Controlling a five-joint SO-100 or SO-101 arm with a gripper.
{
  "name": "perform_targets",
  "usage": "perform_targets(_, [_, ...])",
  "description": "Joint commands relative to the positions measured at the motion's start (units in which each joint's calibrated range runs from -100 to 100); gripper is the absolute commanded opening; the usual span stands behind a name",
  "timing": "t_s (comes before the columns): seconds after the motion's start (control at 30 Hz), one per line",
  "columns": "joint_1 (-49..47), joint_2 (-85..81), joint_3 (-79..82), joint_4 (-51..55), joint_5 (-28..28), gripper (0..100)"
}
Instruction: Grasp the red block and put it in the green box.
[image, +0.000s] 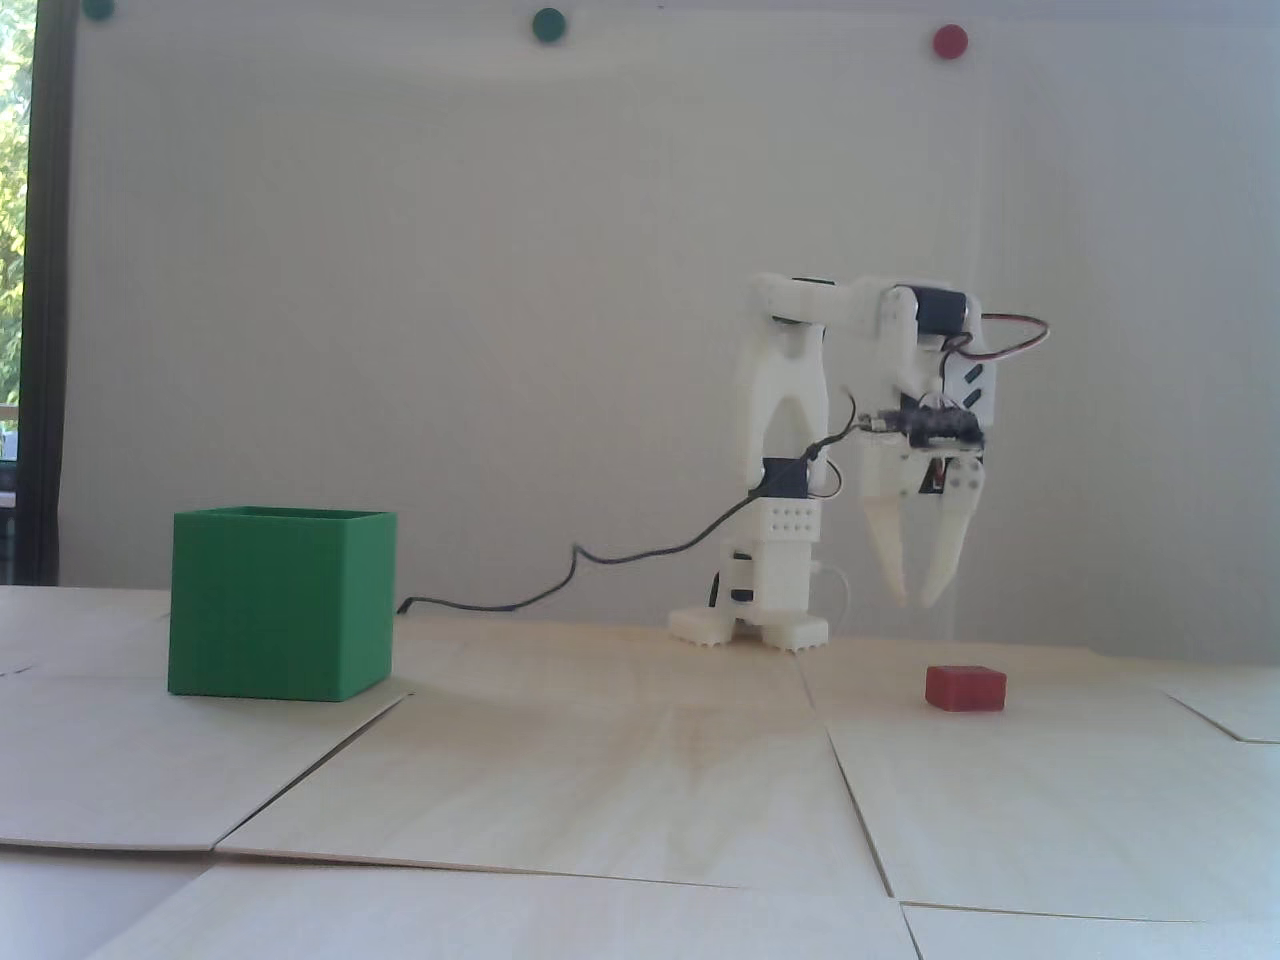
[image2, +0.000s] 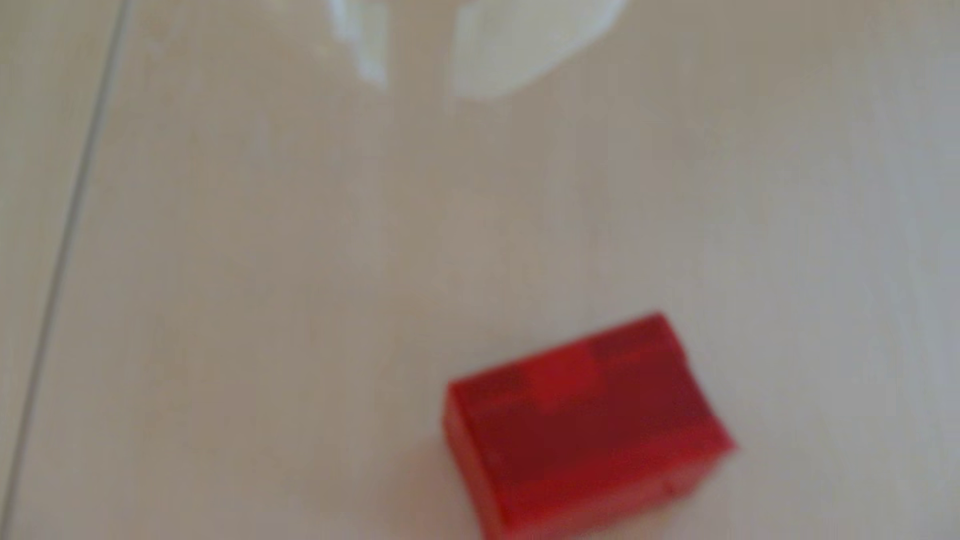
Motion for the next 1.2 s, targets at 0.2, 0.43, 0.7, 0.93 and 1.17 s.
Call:
perform_targets(0.2, [-1.1,-0.3,-4.5,-4.3,-0.5,4])
perform_targets(0.43, [-1.2,2.6,-4.9,-6.0,-0.6,16])
perform_targets(0.7, [-0.9,9.4,-5.3,-9.4,-0.6,17])
perform_targets(0.93, [-0.4,9.6,-5.3,-8.7,-0.6,35])
perform_targets(1.17, [-0.4,9.6,-5.3,-8.4,-0.3,36])
